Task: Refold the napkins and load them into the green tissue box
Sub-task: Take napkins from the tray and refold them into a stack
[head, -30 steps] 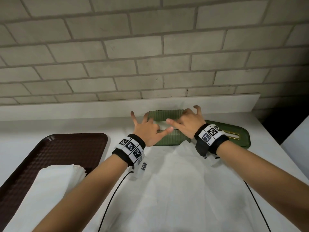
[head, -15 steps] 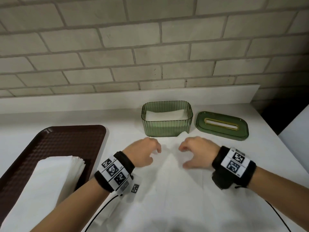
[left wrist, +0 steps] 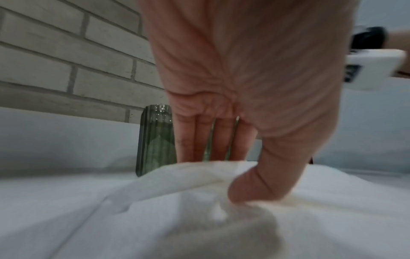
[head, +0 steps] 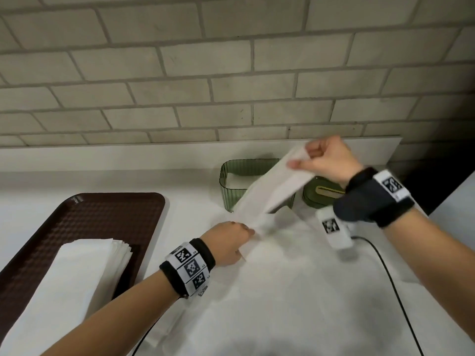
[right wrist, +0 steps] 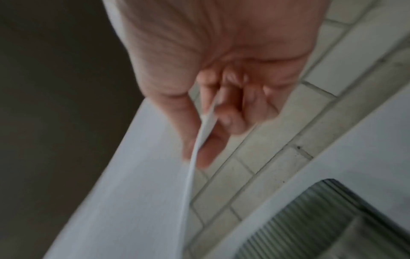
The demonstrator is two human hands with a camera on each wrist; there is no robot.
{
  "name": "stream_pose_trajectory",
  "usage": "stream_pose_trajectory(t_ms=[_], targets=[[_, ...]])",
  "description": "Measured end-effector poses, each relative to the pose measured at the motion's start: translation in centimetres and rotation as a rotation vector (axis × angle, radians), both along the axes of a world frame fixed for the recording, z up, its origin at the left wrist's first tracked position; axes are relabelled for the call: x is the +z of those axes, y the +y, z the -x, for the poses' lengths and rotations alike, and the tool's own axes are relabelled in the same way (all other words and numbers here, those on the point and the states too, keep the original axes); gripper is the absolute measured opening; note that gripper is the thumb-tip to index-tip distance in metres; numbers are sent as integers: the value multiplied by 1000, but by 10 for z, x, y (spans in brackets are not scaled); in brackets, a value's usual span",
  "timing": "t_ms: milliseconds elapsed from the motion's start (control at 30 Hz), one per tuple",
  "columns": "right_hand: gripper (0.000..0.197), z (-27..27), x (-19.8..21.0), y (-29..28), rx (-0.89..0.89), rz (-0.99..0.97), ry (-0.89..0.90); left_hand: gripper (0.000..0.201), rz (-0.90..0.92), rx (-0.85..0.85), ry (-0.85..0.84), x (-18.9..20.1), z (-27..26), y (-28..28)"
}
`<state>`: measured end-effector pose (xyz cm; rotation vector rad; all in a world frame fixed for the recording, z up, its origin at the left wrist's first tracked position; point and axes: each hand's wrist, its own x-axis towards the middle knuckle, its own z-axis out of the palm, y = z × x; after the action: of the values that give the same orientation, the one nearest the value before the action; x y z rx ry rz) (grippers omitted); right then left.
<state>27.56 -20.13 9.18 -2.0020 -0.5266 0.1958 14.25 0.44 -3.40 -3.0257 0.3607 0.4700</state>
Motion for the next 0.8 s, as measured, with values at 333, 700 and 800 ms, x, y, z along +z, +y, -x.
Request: stream_pose_trajectory(t_ms=[333,700,800], targets=[[37,-52,-67,56,-300,226,114,53,82,81,-256,6,7,3],[63,-34,-64,56,-200,574,-413,26,665,256,-487,71,17,46],[61,-7,-39,49,83,-2,-117,15,642,288,-443,92,2,52]])
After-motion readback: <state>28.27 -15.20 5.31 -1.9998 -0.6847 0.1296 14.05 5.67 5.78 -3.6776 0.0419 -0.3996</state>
